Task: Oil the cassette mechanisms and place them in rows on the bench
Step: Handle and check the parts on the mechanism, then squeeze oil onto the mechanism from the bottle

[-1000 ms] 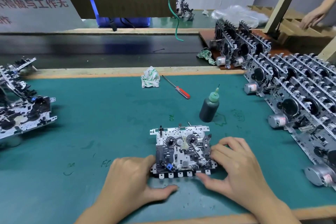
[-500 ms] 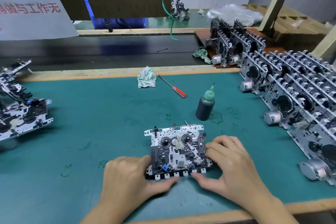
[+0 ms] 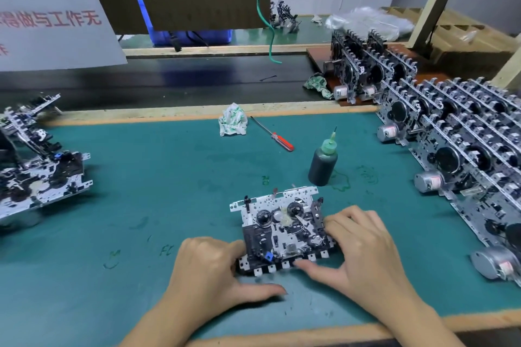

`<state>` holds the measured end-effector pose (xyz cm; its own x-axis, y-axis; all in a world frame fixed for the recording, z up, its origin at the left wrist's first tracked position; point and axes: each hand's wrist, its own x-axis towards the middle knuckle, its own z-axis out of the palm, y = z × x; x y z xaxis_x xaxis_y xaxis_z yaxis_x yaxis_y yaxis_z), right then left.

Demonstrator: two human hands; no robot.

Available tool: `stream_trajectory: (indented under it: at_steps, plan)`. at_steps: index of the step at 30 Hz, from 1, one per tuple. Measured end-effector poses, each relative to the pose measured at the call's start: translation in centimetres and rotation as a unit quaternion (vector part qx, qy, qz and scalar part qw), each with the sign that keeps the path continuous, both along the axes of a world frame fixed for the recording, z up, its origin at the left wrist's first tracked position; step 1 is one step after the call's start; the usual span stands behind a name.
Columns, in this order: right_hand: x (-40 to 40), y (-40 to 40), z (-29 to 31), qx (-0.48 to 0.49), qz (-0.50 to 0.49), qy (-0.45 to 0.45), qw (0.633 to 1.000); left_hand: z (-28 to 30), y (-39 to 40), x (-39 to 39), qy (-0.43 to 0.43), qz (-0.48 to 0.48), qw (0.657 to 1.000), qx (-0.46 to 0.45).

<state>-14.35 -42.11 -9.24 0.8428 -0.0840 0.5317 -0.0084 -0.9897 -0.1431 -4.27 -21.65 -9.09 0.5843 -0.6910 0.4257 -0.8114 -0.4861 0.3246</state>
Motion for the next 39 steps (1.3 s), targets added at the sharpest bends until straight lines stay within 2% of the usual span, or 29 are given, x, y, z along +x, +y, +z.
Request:
stream_trajectory:
  at_steps: [2,6,12,14,16,18,20,24,26,30,33,36,39]
  plan:
    - [0.1,0.2,0.0,-0.001,-0.006,-0.002,1.000,0.0,-0.1,0.1,-0.001,0.022,1.000,0.002]
    - [0.1,0.1,0.0,-0.007,0.054,0.005,0.999,0.1,-0.1,0.2,0.016,0.078,0.997,0.010]
    - [0.1,-0.1,0.5,-0.018,0.049,0.016,0.999,0.2,-0.1,-0.2,0.032,0.121,0.992,0.012]
    - [0.2,-0.2,1.0,0.040,0.029,0.031,0.998,0.2,-0.3,-0.4,0.040,0.136,0.990,0.002]
    - [0.7,-0.4,1.6,0.157,-0.014,0.004,0.987,0.2,-0.5,-0.6,0.044,0.147,0.988,-0.010]
    - [1.7,-1.3,2.2,0.293,-0.069,-0.042,0.953,0.1,-0.6,-0.6,0.044,0.156,0.987,-0.010]
    - [3.2,-2.6,2.4,0.382,-0.113,-0.061,0.915,0.1,-0.5,-0.7,0.051,0.160,0.986,-0.006]
    - [6.2,-4.2,2.6,0.485,-0.125,0.037,0.865,0.3,-0.5,-0.8,0.066,0.153,0.986,0.003]
    - [7.3,-4.4,2.2,0.512,-0.115,0.063,0.849,0.5,-0.5,-0.8,0.067,0.141,0.988,-0.007]
    - [8.2,-4.2,1.7,0.497,-0.116,0.087,0.856,0.7,-0.5,-0.8,0.069,0.140,0.988,0.002]
    - [7.6,-3.5,1.9,0.471,-0.072,0.065,0.877,0.7,-0.5,-0.8,0.070,0.142,0.987,0.002]
    - [6.4,-2.3,2.7,0.456,-0.021,0.007,0.890,0.7,-0.5,-0.8,0.068,0.139,0.988,0.002]
    - [4.7,-1.0,3.4,0.532,-0.006,-0.071,0.844,0.6,-0.5,-0.7,0.065,0.145,0.987,0.015]
